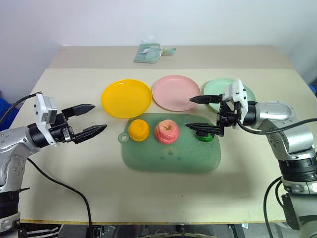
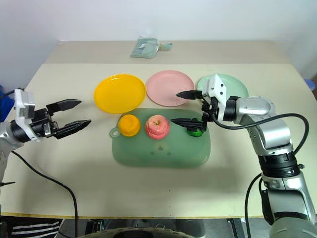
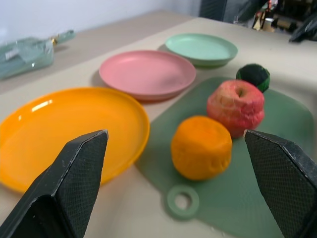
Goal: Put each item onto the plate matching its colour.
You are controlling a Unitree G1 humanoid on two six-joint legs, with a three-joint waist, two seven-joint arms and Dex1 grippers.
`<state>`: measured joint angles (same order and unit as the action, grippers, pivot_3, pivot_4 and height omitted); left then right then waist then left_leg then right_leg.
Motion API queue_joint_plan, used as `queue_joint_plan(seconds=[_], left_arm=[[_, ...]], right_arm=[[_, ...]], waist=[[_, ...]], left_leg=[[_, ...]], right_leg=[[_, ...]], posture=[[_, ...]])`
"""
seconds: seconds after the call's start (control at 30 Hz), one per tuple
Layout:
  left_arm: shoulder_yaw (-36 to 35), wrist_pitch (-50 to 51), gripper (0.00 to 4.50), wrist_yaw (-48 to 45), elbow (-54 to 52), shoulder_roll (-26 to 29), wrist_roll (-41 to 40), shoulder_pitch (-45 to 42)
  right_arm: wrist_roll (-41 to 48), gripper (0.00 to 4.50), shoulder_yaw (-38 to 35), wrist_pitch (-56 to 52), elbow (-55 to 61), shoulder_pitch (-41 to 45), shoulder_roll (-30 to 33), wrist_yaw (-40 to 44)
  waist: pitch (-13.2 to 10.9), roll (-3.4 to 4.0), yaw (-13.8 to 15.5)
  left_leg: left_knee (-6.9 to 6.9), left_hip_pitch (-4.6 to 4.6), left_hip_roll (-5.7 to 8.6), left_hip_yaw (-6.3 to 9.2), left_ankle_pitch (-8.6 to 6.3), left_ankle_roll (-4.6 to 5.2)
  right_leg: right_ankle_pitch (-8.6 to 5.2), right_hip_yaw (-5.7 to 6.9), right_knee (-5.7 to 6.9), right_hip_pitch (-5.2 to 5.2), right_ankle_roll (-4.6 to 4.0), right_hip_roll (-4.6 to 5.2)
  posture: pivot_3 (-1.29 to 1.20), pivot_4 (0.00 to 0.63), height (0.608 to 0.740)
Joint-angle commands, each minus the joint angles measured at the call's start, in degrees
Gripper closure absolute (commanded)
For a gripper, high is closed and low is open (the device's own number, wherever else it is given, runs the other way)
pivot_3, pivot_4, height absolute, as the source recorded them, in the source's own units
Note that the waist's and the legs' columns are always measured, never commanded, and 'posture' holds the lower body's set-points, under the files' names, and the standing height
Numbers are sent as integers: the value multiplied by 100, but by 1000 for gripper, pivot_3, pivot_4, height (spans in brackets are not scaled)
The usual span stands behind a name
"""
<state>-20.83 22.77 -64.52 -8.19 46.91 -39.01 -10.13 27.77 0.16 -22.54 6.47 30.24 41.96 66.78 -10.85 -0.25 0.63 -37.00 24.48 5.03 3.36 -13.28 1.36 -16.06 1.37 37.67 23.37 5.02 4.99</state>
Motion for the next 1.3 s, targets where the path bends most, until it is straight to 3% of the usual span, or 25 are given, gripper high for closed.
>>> queue_joint_plan(seconds=[0.03, 0.37, 0.7, 1.3], left_arm=[[91, 18, 0, -2, -191, -34, -77, -85], [827, -55, 0, -182, 168, -394, 90, -693], [1932, -818, 0, -501, 1279, -1191, 985, -1506], [2732, -2359, 0, -1036, 3287, -1722, 2319, -2286]], right_arm=[[-12, 33, -164, 123, 117, 10, 37, -66], [318, 33, -530, -118, 340, -226, 403, 79], [478, 33, -745, -348, 698, -501, 396, -369], [478, 33, -890, -394, 1036, -658, 418, -986]], waist=[[0, 0, -17], [0, -1, 20], [0, -1, 10], [1, -3, 12]], left_leg=[[1, 0, 0, 0, 0, 0], [-5, 0, 2, 1, -2, 4], [-4, 1, 1, 0, -2, 4], [-11, 1, 2, 0, -2, 6]], right_leg=[[0, 0, 0, 0, 0, 0], [1, 1, -9, -10, 1, 0], [2, 2, -9, -8, 3, -1], [2, 4, -9, -12, 4, -1]], posture=[[0, 150, 729], [0, 150, 729], [0, 150, 729], [0, 150, 729]])
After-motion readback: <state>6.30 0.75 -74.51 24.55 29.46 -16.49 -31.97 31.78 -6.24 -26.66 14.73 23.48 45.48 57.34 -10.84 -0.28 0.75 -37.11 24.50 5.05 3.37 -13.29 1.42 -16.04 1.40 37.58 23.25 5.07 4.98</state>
